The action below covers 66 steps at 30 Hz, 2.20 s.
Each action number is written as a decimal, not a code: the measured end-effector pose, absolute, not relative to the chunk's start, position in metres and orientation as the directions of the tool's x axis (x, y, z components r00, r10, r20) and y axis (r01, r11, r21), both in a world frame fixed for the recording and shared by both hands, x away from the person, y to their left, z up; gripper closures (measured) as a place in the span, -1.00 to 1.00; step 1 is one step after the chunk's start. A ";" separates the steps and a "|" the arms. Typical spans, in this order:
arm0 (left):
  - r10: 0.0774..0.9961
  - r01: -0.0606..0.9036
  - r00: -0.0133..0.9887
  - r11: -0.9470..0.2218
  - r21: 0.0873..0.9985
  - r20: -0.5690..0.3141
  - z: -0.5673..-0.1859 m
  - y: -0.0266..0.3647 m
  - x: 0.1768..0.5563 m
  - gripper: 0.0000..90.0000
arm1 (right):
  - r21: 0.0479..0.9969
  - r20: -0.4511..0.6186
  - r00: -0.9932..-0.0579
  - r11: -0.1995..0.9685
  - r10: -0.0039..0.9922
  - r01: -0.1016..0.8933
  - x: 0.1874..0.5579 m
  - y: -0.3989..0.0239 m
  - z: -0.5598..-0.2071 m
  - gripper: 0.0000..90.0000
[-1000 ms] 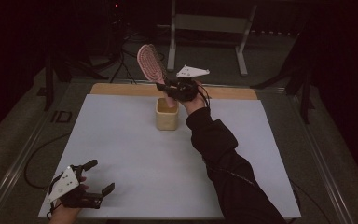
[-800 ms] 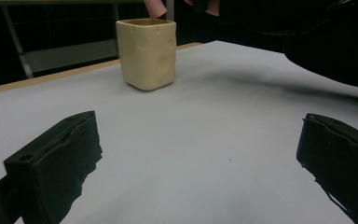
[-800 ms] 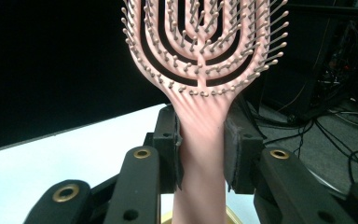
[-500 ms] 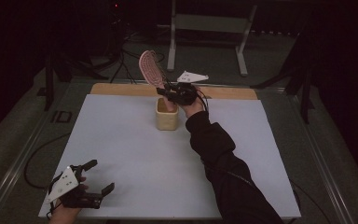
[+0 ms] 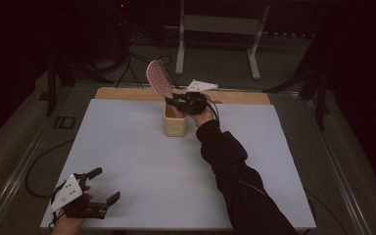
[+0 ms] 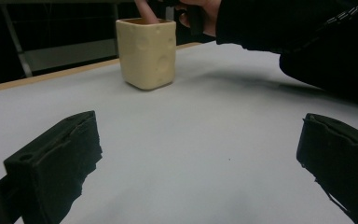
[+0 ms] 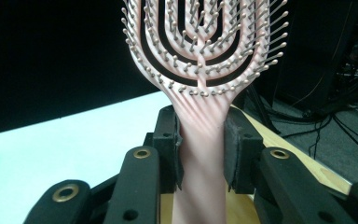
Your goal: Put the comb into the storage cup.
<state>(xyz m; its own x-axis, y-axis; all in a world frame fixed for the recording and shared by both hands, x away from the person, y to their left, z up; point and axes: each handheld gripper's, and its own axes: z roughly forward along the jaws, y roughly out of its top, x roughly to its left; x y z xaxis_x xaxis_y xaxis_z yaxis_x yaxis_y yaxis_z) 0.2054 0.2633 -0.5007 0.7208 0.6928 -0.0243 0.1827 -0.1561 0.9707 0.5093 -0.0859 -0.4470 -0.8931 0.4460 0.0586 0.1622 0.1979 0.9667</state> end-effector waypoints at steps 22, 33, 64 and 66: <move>0.692 0.185 0.722 -0.155 0.971 -0.027 -0.501 0.263 0.205 -1.00 | 0.954 -0.027 -0.882 0.276 0.470 0.118 0.499 -0.082 -0.457 -0.56; 0.692 0.185 0.722 -0.159 0.970 -0.024 -0.501 0.263 0.206 -1.00 | 0.960 -0.010 -0.881 0.251 0.474 0.124 0.492 -0.093 -0.447 -0.78; 0.703 0.192 0.711 -0.160 0.968 -0.025 -0.502 0.264 0.205 -1.00 | 0.921 0.052 -0.881 0.320 0.470 0.225 0.486 -0.098 -0.438 -0.77; 0.703 0.189 0.711 -0.158 0.969 -0.024 -0.501 0.264 0.205 -1.00 | 0.916 0.068 -0.881 0.321 0.467 0.241 0.484 -0.100 -0.437 -0.78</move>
